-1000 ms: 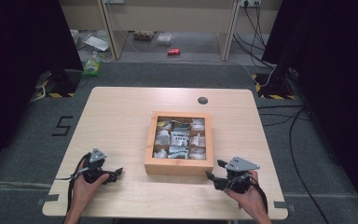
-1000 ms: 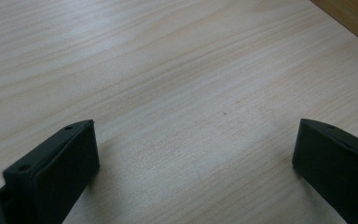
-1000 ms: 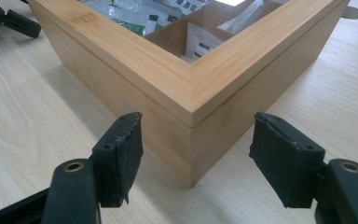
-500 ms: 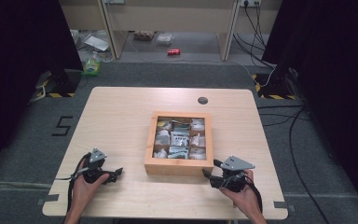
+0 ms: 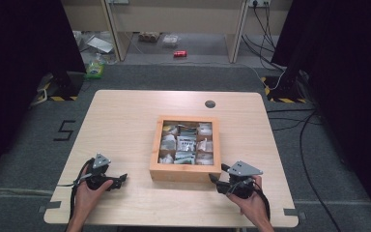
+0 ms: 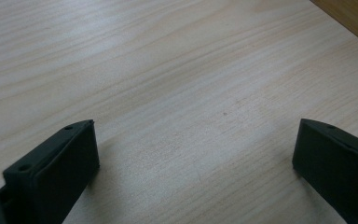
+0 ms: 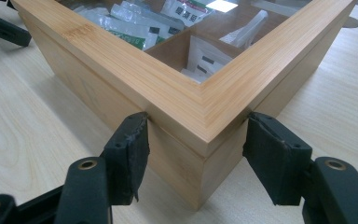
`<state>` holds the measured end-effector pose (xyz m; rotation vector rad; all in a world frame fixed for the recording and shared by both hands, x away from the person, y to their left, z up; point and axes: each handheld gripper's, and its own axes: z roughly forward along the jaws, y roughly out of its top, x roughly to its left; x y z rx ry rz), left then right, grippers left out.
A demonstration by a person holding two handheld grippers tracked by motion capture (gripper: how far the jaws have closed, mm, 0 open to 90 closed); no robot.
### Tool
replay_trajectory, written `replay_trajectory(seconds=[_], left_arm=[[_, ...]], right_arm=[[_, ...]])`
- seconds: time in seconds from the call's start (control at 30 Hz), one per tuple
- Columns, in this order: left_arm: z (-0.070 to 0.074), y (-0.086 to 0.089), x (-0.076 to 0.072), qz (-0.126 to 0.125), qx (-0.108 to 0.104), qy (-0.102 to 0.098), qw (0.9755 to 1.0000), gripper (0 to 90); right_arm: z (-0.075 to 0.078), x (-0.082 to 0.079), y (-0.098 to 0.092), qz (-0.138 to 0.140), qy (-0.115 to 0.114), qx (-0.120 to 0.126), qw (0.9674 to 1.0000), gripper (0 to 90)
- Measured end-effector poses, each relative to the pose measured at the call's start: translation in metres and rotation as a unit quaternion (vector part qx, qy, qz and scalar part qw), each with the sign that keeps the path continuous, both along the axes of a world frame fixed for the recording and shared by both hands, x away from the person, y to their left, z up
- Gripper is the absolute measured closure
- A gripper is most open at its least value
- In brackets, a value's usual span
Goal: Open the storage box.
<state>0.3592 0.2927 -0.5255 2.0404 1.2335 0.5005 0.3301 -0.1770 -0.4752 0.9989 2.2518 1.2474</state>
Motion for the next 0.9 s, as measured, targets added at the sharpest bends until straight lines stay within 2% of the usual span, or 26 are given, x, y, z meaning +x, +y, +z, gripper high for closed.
replay_trajectory(seconds=[0.73,0.9], left_arm=[[0.000,0.000,0.000,0.000,0.000,0.000,1.0000,0.0],[0.000,0.000,0.000,0.000,0.000,0.000,1.0000,0.0]], right_arm=[[0.006,0.002,0.000,-0.001,0.000,0.015,0.9999,40.9],[0.012,0.004,-0.001,-0.003,-0.007,0.041,0.9991,41.4]])
